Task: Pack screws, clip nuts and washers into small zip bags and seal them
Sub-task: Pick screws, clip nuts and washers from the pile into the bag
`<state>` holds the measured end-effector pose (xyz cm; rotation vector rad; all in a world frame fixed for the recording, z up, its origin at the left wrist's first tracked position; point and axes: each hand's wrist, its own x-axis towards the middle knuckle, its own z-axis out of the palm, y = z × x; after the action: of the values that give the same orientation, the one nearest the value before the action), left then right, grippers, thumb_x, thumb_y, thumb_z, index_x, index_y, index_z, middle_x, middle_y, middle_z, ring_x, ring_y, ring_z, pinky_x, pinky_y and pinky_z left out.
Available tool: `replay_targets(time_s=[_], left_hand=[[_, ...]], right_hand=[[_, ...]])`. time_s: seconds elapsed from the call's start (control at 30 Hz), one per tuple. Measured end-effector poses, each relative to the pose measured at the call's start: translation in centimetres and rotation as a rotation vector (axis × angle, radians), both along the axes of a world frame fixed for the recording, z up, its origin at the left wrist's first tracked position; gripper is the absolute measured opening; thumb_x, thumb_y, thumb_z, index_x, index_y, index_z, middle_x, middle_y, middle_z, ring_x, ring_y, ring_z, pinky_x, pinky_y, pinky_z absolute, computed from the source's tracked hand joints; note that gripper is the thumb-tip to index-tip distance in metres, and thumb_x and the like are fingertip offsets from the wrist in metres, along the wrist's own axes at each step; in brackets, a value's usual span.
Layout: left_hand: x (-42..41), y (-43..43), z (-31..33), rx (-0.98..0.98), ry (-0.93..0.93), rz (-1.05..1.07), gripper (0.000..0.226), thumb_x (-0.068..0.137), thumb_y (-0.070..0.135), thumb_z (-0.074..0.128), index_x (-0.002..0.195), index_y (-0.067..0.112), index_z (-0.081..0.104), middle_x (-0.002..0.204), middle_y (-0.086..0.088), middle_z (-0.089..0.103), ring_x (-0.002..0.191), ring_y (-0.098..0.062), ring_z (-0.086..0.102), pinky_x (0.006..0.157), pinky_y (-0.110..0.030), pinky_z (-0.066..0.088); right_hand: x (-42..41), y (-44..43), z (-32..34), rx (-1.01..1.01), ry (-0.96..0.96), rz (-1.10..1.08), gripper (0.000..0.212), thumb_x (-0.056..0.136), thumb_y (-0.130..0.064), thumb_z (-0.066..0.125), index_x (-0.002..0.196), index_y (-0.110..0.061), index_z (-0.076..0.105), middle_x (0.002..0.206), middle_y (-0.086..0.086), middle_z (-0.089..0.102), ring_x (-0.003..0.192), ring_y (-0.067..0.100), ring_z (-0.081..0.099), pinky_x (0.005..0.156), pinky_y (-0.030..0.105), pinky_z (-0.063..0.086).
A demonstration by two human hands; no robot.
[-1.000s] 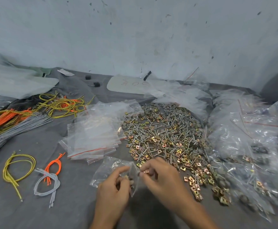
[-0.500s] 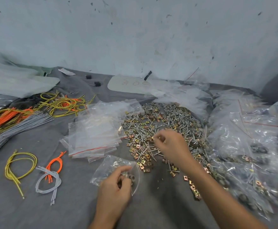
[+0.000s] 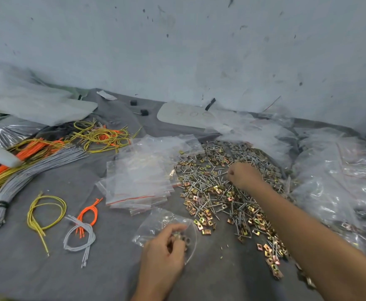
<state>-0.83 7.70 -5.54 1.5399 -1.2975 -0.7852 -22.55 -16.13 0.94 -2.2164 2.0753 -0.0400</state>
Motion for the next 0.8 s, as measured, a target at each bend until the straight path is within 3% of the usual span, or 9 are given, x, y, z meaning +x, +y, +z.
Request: replay_targets(time_s=[0.13, 0.23, 0.37, 0.5, 0.57, 0.67, 0.8], left_hand=[[0.0, 0.0, 0.1, -0.023, 0.005, 0.005, 0.035, 0.079, 0.035, 0.051, 0.101, 0.06, 0.063, 0.07, 0.018, 0.07, 0.062, -0.003, 0.065, 0.054, -0.017, 0.05], [0.0, 0.0, 0.1, -0.039, 0.025, 0.002, 0.035, 0.079, 0.035, 0.052, 0.103, 0.058, 0.063, 0.063, 0.017, 0.066, 0.054, -0.001, 0.059, 0.05, -0.012, 0.041], [0.0, 0.1, 0.0, -0.065, 0.019, 0.018, 0.036, 0.078, 0.031, 0.053, 0.104, 0.054, 0.064, 0.054, 0.012, 0.057, 0.048, -0.004, 0.05, 0.048, -0.015, 0.037], [0.0, 0.0, 0.1, -0.073, -0.009, 0.031, 0.037, 0.077, 0.032, 0.052, 0.106, 0.052, 0.063, 0.059, 0.011, 0.061, 0.052, -0.006, 0.055, 0.053, -0.02, 0.043], [0.0, 0.0, 0.2, -0.076, -0.004, 0.032, 0.038, 0.076, 0.033, 0.051, 0.108, 0.052, 0.062, 0.063, 0.01, 0.064, 0.055, -0.007, 0.058, 0.057, -0.026, 0.048], [0.0, 0.2, 0.2, -0.09, 0.032, 0.037, 0.038, 0.073, 0.041, 0.047, 0.106, 0.051, 0.063, 0.06, 0.002, 0.062, 0.053, -0.013, 0.057, 0.056, -0.033, 0.049], [0.0, 0.5, 0.2, -0.129, 0.043, 0.073, 0.038, 0.073, 0.039, 0.045, 0.103, 0.047, 0.068, 0.058, -0.001, 0.064, 0.05, -0.017, 0.058, 0.049, -0.033, 0.051]], right_hand=[[0.4, 1.3, 0.9, -0.023, 0.032, 0.02, 0.019, 0.1, -0.032, 0.058, 0.084, -0.022, 0.057, 0.083, -0.002, 0.064, 0.078, 0.018, 0.063, 0.077, 0.043, 0.059], [0.5, 4.3, 1.7, -0.085, -0.26, 0.039, 0.012, 0.099, -0.029, 0.06, 0.089, -0.027, 0.055, 0.085, -0.007, 0.064, 0.078, 0.011, 0.062, 0.074, 0.037, 0.057], [1.2, 11.6, 2.5, -0.059, -0.664, 0.128, 0.008, 0.096, -0.027, 0.065, 0.089, -0.027, 0.061, 0.076, -0.006, 0.065, 0.062, 0.0, 0.057, 0.055, 0.019, 0.048], [2.8, 19.2, 1.2, 0.03, -0.973, 0.272, 0.006, 0.095, -0.017, 0.069, 0.09, -0.02, 0.066, 0.078, 0.003, 0.067, 0.069, 0.012, 0.059, 0.062, 0.025, 0.046], [3.8, 21.3, 0.2, 0.058, -0.959, 0.346, 0.005, 0.095, -0.019, 0.069, 0.092, -0.022, 0.067, 0.076, -0.001, 0.065, 0.067, 0.008, 0.055, 0.062, 0.022, 0.043], [5.1, 21.9, -1.2, -0.062, -0.768, 0.412, 0.003, 0.094, -0.022, 0.07, 0.094, -0.025, 0.068, 0.074, -0.012, 0.056, 0.068, 0.004, 0.051, 0.065, 0.022, 0.039], [6.0, 21.2, -2.2, -0.156, -0.513, 0.416, 0.013, 0.095, -0.038, 0.062, 0.107, -0.034, 0.065, 0.092, -0.016, 0.052, 0.088, 0.007, 0.056, 0.075, 0.03, 0.044]])
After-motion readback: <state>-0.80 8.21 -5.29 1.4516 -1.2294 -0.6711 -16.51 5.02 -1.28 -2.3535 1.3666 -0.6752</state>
